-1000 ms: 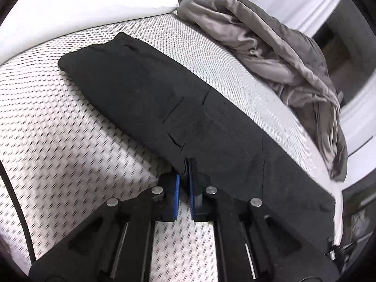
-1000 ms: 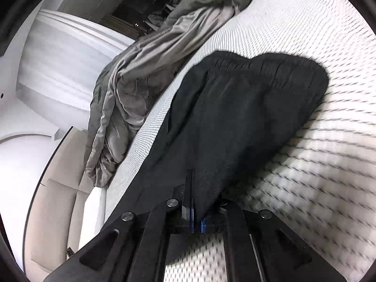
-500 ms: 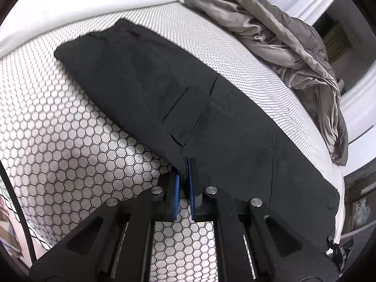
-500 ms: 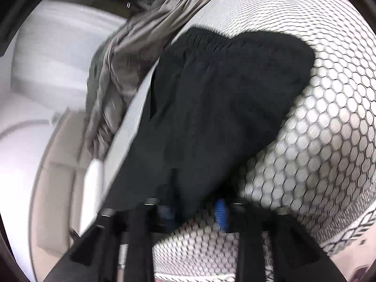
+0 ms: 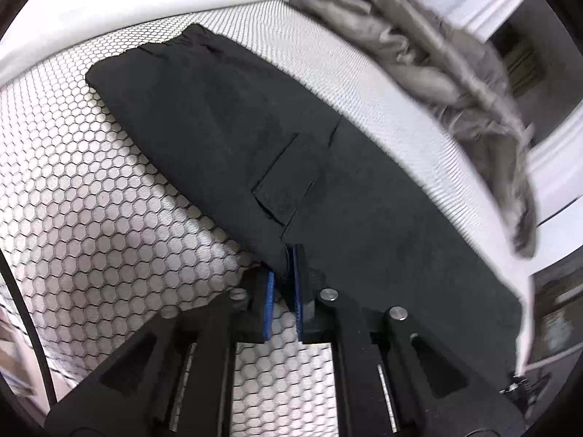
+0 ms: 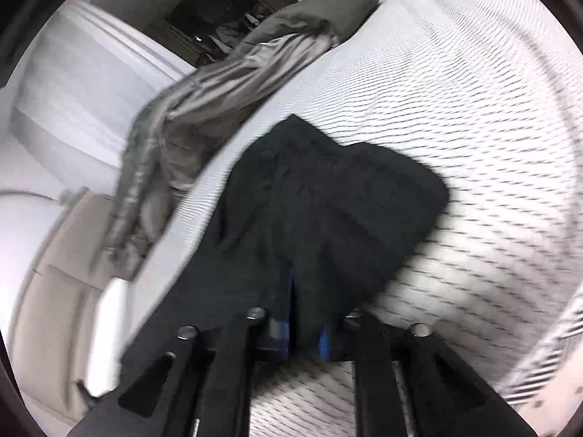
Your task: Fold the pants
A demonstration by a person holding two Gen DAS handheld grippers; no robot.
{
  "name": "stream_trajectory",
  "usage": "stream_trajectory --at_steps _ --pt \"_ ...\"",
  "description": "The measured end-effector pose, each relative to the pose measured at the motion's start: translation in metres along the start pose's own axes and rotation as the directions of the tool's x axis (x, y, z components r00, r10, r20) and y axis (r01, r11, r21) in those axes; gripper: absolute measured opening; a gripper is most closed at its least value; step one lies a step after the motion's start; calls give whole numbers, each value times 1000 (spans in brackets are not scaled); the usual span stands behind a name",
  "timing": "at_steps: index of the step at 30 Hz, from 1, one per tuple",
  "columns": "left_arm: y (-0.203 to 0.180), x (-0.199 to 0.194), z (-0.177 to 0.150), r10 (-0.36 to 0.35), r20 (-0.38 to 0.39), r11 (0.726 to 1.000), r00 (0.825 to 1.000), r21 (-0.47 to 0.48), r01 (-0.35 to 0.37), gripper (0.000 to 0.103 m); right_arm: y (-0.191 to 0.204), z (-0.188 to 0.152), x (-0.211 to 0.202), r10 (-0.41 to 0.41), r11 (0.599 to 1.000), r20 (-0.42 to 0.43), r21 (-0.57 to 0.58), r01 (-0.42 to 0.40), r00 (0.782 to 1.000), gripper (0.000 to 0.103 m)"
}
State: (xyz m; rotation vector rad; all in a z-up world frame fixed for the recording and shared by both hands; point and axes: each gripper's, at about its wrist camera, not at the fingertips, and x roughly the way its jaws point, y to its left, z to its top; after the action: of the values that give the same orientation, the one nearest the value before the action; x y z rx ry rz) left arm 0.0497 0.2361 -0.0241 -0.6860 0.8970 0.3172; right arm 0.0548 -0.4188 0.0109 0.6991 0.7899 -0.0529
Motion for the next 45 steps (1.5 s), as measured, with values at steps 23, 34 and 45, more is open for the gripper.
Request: stream_trajectory --at_steps 23,34,45 --pt "-184 -48 -95 -263 112 828 958 536 165 89 172 -72 24 100 825 -78 -551 -126 992 102" --pt "-231 30 -181 -110 -52 664 993 739 112 99 184 -125 78 -116 610 -112 -792 -18 987 102" --pt "-178 18 -130 -98 -24 737 995 670 89 99 68 -39 38 -337 685 185 -625 375 923 102"
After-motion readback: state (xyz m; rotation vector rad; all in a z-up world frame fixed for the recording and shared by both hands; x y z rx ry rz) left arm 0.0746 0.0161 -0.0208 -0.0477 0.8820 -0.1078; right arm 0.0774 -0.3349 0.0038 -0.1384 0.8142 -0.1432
